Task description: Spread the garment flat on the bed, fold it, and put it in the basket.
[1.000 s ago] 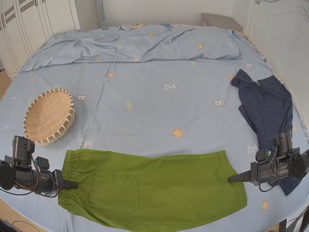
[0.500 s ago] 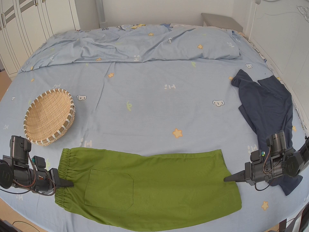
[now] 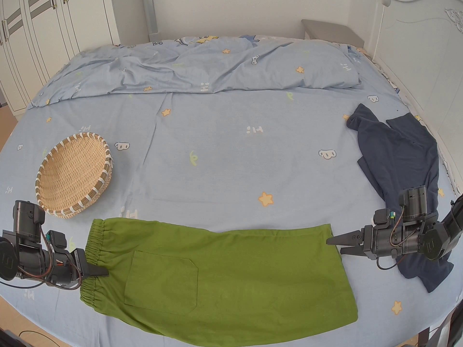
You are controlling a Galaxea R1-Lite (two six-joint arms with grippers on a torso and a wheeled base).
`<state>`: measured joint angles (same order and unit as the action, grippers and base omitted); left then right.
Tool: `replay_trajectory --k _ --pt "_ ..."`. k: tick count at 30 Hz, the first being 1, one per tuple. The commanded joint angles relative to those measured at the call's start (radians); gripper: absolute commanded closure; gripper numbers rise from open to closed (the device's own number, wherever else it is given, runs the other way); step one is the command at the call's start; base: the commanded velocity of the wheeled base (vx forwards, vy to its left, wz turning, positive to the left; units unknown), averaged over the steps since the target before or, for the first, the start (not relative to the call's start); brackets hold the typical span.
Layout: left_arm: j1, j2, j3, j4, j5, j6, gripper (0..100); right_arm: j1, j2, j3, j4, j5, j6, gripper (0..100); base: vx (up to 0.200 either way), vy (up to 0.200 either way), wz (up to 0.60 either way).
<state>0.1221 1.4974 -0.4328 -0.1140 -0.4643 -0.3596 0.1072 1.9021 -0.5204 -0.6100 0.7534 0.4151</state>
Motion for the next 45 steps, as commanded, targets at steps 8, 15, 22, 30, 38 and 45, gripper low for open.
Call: replay_trajectory --k 8,15,22,30,38,45 --pt "0.083 -0.135 -0.170 0.183 0.027 0.004 100 -0.044 -0.123 -0.073 -0.008 -0.082 0.011 0 0.000 0.000 0.00" --pt "0.086 -0.180 -0.282 0.338 0.107 0.034 100 -0.043 -0.179 -0.179 0.053 -0.086 0.013 0 0.000 0.000 0.00" --pt "0.056 -0.186 -0.422 0.493 0.159 0.042 100 -0.046 -0.184 -0.196 0.078 -0.086 0.013 0 0.000 0.000 0.00" --pt "-0.084 -0.204 -0.472 0.631 0.208 0.030 100 -0.057 -0.190 -0.197 0.082 -0.086 0.013 0 0.000 0.000 0.00" --pt "-0.349 -0.166 -0.538 0.619 0.357 -0.157 100 -0.054 -0.239 -0.204 0.131 -0.086 0.011 0 0.000 0.000 0.00" --pt "-0.475 -0.135 -0.612 0.633 0.358 -0.206 100 -0.046 -0.239 -0.204 0.136 -0.086 0.011 0 0.000 0.000 0.00"
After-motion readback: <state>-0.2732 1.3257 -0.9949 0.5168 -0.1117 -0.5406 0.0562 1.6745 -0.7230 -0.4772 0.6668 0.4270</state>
